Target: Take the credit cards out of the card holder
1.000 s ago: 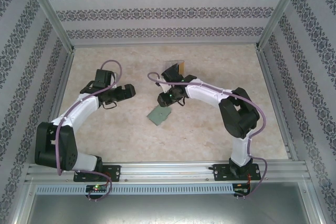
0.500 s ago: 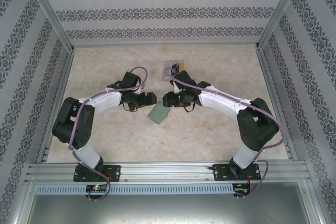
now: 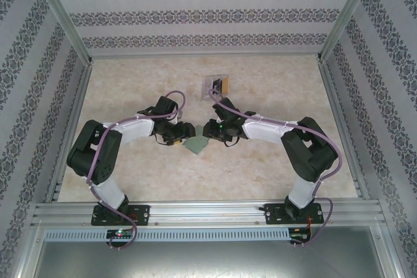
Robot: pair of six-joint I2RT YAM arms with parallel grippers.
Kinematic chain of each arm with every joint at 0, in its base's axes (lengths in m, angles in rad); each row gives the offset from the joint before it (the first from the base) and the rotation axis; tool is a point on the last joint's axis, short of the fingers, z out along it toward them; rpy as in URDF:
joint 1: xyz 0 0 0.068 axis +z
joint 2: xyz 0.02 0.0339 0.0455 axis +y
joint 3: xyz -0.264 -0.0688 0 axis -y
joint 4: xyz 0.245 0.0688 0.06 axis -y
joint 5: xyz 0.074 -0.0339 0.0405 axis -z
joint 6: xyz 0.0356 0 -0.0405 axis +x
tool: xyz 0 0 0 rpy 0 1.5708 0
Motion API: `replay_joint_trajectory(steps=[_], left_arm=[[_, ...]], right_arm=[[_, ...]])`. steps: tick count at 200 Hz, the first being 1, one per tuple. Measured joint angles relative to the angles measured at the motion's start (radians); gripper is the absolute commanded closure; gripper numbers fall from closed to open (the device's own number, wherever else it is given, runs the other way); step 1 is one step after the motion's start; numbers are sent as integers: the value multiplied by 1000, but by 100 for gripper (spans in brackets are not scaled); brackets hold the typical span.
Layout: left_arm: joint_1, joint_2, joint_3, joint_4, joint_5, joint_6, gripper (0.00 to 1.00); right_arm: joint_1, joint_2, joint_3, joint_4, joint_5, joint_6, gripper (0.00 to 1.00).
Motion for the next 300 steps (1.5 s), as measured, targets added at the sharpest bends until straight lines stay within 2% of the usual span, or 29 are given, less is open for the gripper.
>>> replay_joint_trajectory(steps=[39,64,117,156,186,198,237,264,300], left_arm=[[0,0,-3,10,-10,-7,44],[0,0,-3,18,-7,-6,47],[-13,0,-6,77,66,-27,52],[-13,2,-18,158,114,-80,52],[-13,2,-18,153,80,-86,52],[-13,1,-18,146,58,-87,52],[-13,0,-30,141,26,-123,54],[-13,10,-32,147,28,-150,56],[-13,29,-32,153,42,-175,56]], right_arm=[[0,25,0,0,6,6,65],[0,58,26,-1,5,7,71],[-22,136,121,0,-23,-30,74],[-55,171,156,10,-60,-69,70],[-68,140,146,-14,-46,-111,61],[-68,105,134,-30,-39,-127,60],[-64,20,116,-65,-55,-169,70],[-46,25,111,-87,-74,-184,78],[-39,78,110,-91,-127,-190,82]])
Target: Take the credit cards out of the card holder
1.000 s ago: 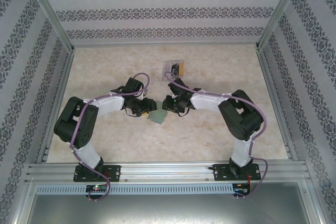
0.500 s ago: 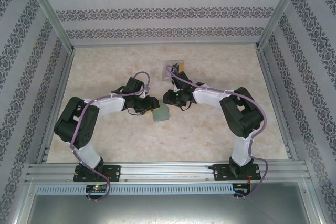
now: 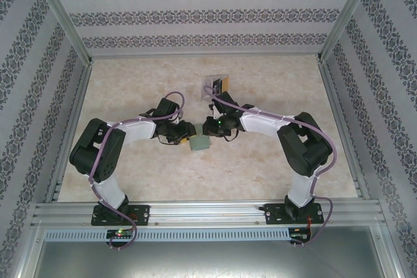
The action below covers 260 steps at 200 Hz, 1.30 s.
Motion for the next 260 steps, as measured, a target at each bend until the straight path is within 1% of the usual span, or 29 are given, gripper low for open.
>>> replay_joint_trajectory(steps=[22,45,77,105,124,138,171,197,218,231,260], left_arm=[[0,0,-2,3,11,-7,55],[1,6,-4,8,28,-8,55],[3,28,-15,64,79,-19,55],[3,32,-20,105,102,-38,56],[3,25,-20,113,106,-45,61],[3,13,-20,114,106,-45,66],[3,-20,-27,125,107,-44,69],[3,-27,-30,133,109,-39,77],[3,-27,-31,133,109,-33,87],[3,-27,-31,135,114,-30,90],[3,-27,-31,137,123,-17,97]], right_arm=[[0,37,0,1,-14,0,83],[-2,39,1,5,-24,2,83],[-3,45,1,7,-26,5,83],[-9,45,1,7,-26,16,82],[-9,45,1,7,-25,24,81],[-10,45,1,7,-22,27,80],[-16,45,1,7,-8,31,78],[-16,45,1,7,1,31,76],[-25,39,-4,8,2,31,75],[-31,19,-22,16,5,34,72],[-42,-40,-51,34,3,44,61]])
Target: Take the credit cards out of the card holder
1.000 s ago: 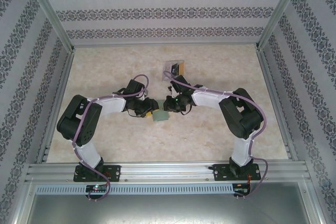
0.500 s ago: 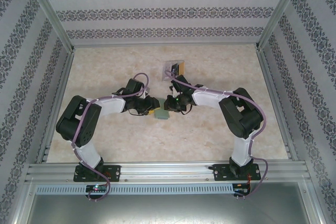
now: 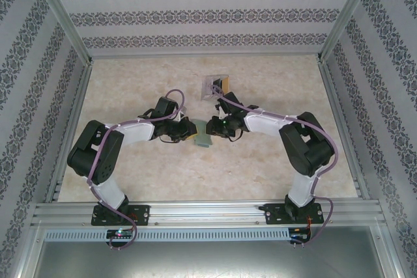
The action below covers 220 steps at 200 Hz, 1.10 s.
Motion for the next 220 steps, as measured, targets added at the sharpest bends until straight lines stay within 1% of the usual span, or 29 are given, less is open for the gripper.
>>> replay_joint_trajectory(steps=[13,35,74,126,158,179,194,220], left_arm=[[0,0,0,0,1,5,99],[0,0,0,-2,0,11,100],[0,0,7,-14,-7,18,100],[0,0,40,-63,-30,38,100],[0,2,42,-65,-29,38,100],[0,3,43,-71,-29,38,100],[0,4,47,-77,-29,38,100],[0,10,59,-90,-33,39,100]], right_arm=[[-2,-16,0,14,-6,1,58],[-1,-18,1,31,-15,1,58],[14,18,26,24,-21,2,66],[36,70,76,10,-23,1,67],[39,81,99,-29,-17,-12,74],[47,83,107,-45,8,-21,76],[49,83,115,-60,26,-29,80],[54,83,132,-90,44,-46,81]])
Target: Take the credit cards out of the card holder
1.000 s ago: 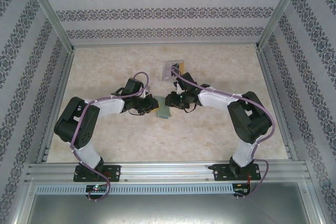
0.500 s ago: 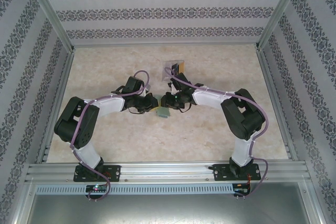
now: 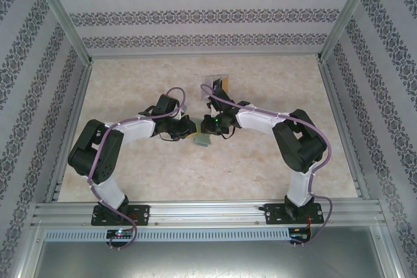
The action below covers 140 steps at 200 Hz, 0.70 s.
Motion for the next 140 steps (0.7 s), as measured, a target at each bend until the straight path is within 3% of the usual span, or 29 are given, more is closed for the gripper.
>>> replay_joint_trajectory(steps=[23,68,140], left_arm=[[0,11,5,2,2,0,100],[0,22,8,7,11,2,100],[-4,22,32,-24,-10,33,100]], right_arm=[[8,0,13,-29,31,-10,82],[14,0,33,-74,85,-27,100],[24,-40,20,-113,233,-28,100]])
